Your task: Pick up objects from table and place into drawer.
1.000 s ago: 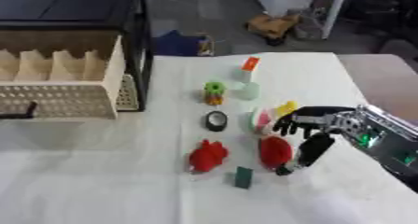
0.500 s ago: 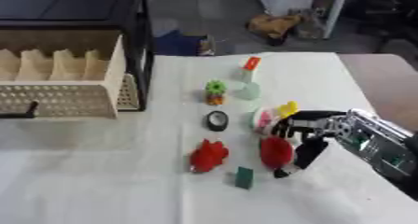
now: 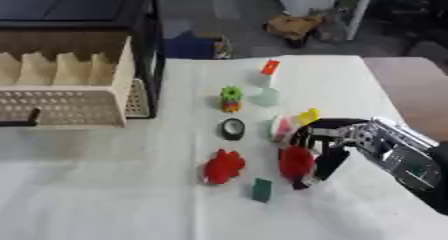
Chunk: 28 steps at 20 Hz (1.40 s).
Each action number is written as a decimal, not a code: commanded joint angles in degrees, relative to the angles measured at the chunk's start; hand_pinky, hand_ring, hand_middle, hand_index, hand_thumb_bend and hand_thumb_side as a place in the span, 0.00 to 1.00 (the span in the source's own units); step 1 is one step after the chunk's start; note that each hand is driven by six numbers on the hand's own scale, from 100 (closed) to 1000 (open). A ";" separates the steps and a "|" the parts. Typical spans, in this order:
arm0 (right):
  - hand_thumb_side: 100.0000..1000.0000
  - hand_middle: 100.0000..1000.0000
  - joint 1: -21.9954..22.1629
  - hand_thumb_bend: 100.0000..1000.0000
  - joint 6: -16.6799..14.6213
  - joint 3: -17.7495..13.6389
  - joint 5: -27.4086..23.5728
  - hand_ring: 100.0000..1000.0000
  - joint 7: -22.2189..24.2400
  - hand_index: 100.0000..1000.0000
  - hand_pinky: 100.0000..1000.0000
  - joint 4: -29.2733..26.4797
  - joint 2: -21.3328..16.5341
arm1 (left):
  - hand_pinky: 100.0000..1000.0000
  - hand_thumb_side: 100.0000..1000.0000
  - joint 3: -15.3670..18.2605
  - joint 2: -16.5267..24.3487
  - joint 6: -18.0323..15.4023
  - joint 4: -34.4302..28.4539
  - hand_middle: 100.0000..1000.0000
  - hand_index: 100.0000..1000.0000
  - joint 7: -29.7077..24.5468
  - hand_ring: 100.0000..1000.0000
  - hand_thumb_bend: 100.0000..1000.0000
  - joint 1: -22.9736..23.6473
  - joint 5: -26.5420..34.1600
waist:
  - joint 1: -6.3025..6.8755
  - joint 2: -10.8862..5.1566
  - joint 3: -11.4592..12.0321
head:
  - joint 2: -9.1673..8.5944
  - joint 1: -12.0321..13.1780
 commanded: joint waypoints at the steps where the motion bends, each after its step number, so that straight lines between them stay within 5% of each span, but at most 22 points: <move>1: 0.33 0.69 -0.50 0.50 0.27 0.09 0.36 0.77 -0.70 0.86 0.61 0.44 -0.53 | 0.57 1.00 0.05 0.43 0.02 -0.72 0.58 0.82 -0.23 0.49 0.00 -0.45 0.24 | 0.14 -0.63 0.07 | -0.68 -0.14; 16: 0.24 0.55 -0.24 0.44 -0.40 0.55 1.17 0.66 -4.18 0.74 0.50 -1.80 -0.92 | 0.57 1.00 0.04 0.23 -0.08 -0.72 0.58 0.81 -0.96 0.49 0.00 -0.36 0.42 | -0.08 -0.61 0.07 | -0.60 -0.17; 28: 0.26 0.52 -0.35 0.06 1.63 0.19 -0.66 0.63 -7.69 0.69 0.44 -2.02 -0.81 | 0.57 1.00 0.05 0.08 -0.13 -0.72 0.58 0.81 -1.17 0.50 0.00 -0.26 0.70 | -0.13 -0.71 0.03 | -0.62 -0.20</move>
